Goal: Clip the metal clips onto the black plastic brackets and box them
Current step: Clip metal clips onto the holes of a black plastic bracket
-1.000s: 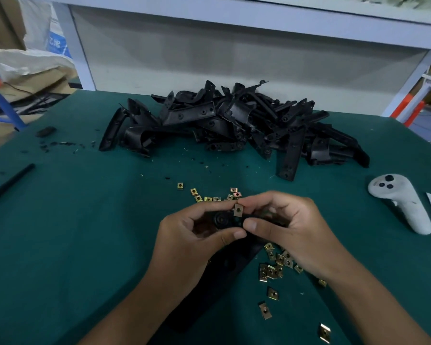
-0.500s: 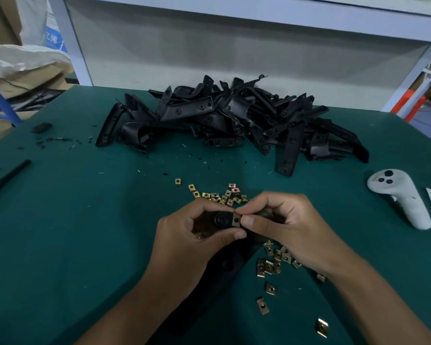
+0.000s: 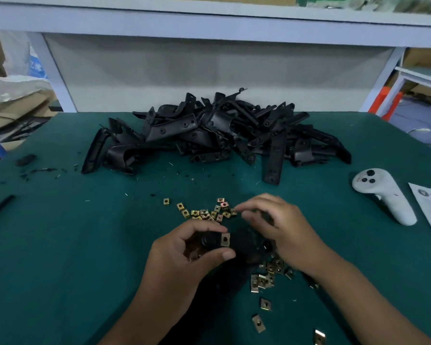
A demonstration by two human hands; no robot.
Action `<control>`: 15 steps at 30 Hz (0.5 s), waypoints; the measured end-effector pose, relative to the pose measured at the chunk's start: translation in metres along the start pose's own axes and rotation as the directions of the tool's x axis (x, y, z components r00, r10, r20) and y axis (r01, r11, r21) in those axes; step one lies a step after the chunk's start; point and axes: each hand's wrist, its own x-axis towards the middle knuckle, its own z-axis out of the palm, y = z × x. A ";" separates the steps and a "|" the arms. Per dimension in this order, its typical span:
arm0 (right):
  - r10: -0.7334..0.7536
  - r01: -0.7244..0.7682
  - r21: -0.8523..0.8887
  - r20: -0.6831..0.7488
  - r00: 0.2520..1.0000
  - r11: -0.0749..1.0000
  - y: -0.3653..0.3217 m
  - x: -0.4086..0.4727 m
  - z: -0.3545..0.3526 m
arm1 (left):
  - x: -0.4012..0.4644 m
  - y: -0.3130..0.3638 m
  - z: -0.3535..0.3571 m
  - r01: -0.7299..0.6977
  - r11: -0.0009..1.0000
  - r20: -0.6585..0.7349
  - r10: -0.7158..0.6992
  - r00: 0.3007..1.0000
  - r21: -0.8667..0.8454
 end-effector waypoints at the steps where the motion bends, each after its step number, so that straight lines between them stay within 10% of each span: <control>1: -0.035 0.040 -0.085 0.055 0.998 0.996 0.005 0.000 0.005 | -0.001 0.000 0.001 0.007 1.000 0.024 -0.008 1.000 0.017; 5: -0.125 0.165 -0.357 0.132 0.983 0.919 0.019 0.006 0.023 | -0.002 -0.003 0.002 -0.032 0.991 0.130 0.014 0.991 0.131; 15: -0.161 0.181 -0.370 0.084 0.983 0.911 -0.004 -0.001 0.012 | 0.003 -0.010 0.001 -0.012 0.999 0.115 0.007 0.993 0.043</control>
